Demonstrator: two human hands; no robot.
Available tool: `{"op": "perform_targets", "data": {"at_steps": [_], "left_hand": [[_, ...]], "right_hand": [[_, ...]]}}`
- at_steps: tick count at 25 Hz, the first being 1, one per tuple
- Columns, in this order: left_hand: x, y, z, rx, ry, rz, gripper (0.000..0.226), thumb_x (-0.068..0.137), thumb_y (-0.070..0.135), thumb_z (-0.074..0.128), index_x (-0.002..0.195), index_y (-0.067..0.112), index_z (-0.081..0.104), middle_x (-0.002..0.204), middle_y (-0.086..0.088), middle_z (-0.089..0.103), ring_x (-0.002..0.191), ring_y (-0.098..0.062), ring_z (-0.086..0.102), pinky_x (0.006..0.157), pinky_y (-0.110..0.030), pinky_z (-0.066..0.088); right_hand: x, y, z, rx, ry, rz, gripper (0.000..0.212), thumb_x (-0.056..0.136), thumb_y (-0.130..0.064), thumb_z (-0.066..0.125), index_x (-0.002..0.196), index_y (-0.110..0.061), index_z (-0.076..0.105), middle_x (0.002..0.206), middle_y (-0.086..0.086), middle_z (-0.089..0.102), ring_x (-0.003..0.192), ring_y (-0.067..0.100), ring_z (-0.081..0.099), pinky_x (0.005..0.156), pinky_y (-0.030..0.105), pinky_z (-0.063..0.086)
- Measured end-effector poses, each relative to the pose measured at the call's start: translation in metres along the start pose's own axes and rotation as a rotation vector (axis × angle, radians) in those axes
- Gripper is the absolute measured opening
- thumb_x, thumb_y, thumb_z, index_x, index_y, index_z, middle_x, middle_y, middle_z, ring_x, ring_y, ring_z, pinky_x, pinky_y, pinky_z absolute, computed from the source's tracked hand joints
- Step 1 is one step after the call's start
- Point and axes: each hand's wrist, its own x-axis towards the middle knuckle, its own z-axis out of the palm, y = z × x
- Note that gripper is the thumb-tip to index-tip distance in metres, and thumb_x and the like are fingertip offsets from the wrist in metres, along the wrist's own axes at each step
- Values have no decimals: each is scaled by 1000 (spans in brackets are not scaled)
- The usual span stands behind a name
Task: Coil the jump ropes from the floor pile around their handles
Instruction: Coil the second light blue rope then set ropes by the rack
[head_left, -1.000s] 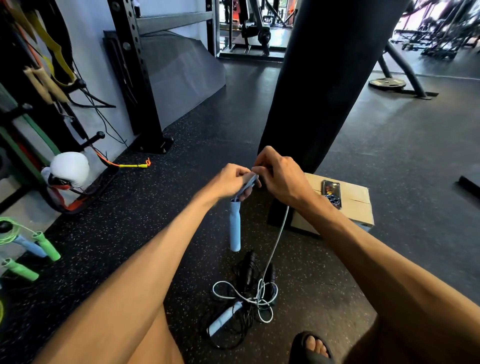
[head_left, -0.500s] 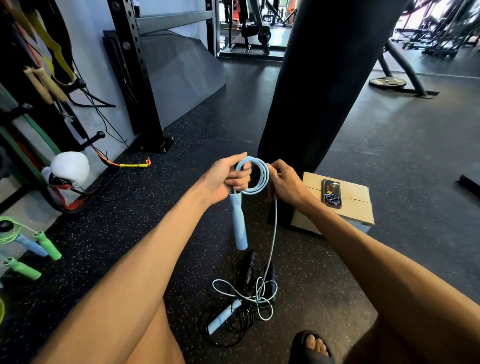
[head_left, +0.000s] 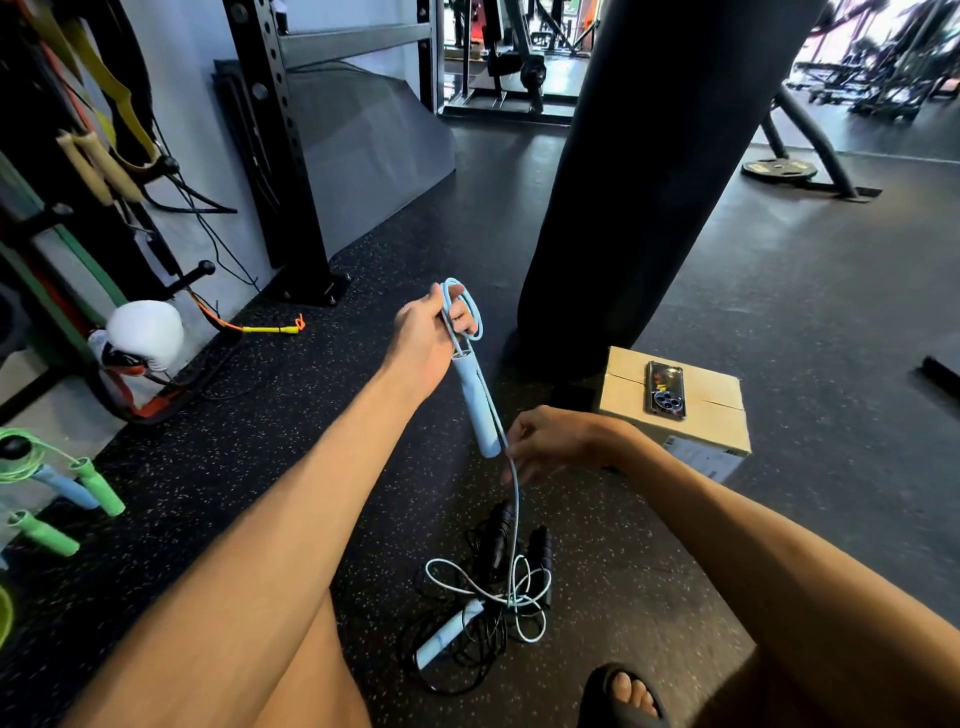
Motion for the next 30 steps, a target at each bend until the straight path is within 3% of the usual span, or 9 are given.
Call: {"op": "perform_targets", "data": {"at_steps": [2,4,6,8,12,15,20,24,30], "left_hand": [[2,-3,-3,107,72,87,36,107,18,31,82,6,53,54,1,42,44,-11,38,53,-24,37],[7,-6,-8,297,151,202,34,105,18,35,80,6,55,57,-2,44,42,-10,42,51,-25,37],[11,-7,-15,553,213,310,32,104,18,39,79,7,56,57,-4,47,39,-9,46,48,-23,38],[11,-8,-21,795,239,368,31,103,19,42,81,4,59,55,-5,52,36,-7,50,44,-20,39],[11,-14,-26,1111,125,330,34,99,26,50,75,10,68,51,-1,56,39,-10,53,48,-24,43],[4,-17,-21,1221,-13,246,38,98,27,53,65,20,68,51,-3,58,41,-7,52,50,-23,43],[-7,-21,-11,1022,-291,-115,39,102,29,47,78,9,71,55,-3,54,50,-17,52,55,-28,47],[-17,-18,2,769,-441,-316,39,104,24,37,77,5,57,59,-6,39,48,-16,35,55,-30,35],[-19,-9,5,430,-535,-436,39,103,28,33,69,13,46,52,5,25,48,-10,15,53,-28,22]], "right_hand": [[2,0,1,4,15,-16,10,101,-9,48,109,-4,50,102,22,71,92,30,70,81,40,56],[2,-3,0,53,67,-61,9,101,-9,49,107,-3,51,88,19,69,77,28,70,72,41,61],[2,-8,-2,-5,145,-157,14,100,-12,51,106,0,56,79,13,64,66,24,66,58,33,59],[4,-15,-7,-201,288,-318,17,99,-14,53,103,-2,65,78,9,63,66,20,62,57,25,53],[4,-26,-18,-345,538,-507,18,97,-19,55,93,-14,72,85,7,69,77,22,64,69,34,50],[-3,-31,-25,-335,683,-551,20,98,-21,54,94,-13,72,82,6,68,72,18,61,64,26,45],[-8,-30,-39,-206,881,-634,21,98,-14,53,90,-10,72,74,-13,62,65,0,55,60,12,40],[-6,-24,-44,-109,955,-581,17,98,-16,55,94,-11,71,72,-15,59,60,-3,53,55,10,38],[8,-11,-37,0,884,-456,21,100,-24,53,96,-7,65,73,-1,62,63,6,55,60,27,48]]}}
